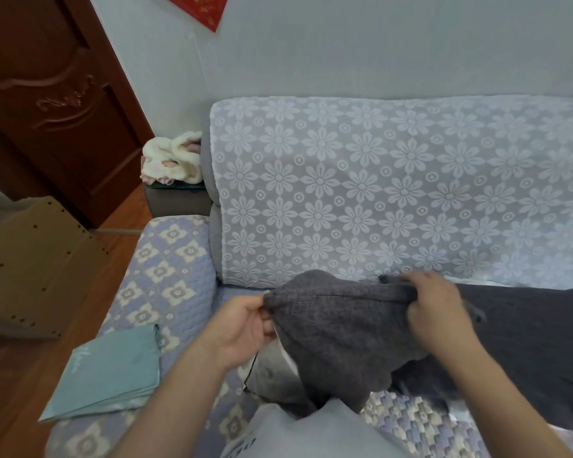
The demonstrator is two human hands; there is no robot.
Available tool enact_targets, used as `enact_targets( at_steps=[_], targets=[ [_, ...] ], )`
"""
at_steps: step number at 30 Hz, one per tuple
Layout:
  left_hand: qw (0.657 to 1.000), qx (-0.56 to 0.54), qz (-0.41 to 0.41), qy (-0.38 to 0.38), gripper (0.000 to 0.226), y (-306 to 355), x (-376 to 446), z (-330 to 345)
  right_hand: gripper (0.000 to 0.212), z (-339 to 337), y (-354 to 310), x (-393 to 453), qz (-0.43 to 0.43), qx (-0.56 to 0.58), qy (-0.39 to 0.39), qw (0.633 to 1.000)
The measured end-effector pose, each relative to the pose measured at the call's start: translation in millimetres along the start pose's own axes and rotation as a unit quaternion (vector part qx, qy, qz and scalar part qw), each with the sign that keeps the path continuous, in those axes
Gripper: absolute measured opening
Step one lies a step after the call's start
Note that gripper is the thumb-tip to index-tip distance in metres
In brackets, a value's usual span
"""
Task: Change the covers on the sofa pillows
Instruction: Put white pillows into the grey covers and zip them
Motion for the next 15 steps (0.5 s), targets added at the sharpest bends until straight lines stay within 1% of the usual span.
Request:
enact_targets(
  at_steps=[1,3,5,8,10,13,15],
  targets=[
    [0.998,-0.051,-0.019,0.016,0.03,-10,4,5,0.051,2,-13,-10,-0.037,0.055,-0.01,0.998],
    [0.99,-0.134,-0.04,0.029,0.027,-26,10,16,0.041,7,-40,-31,-0.114,0.126,-0.074,0.983],
    [0.983,-0.176,-0.043,0.029,0.028,-33,12,20,0.037,23,-54,-44,-0.188,0.123,-0.108,0.968],
    [0.978,-0.204,-0.038,0.017,0.033,-37,14,22,0.057,44,-47,-43,-0.216,0.048,-0.108,0.969],
    [0.974,-0.224,-0.026,-0.002,0.034,-39,12,21,0.067,45,-41,-37,-0.218,0.029,-0.1,0.97],
    [0.965,-0.252,-0.007,-0.067,0.039,-42,5,24,0.079,43,-38,-30,-0.237,0.012,-0.112,0.965],
    [0.956,-0.272,0.007,-0.111,0.052,-42,0,29,0.085,42,-39,-28,-0.245,-0.005,-0.127,0.961]
  ],
)
Point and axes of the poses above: each hand's wrist, its own x-axis towards the middle knuckle, its own z-axis out of the palm, y = z × x, the point moved 1 cm from there along x, towards the middle knuckle, and after that the axes turned 15 degrees about z, right-handed, at the moved point
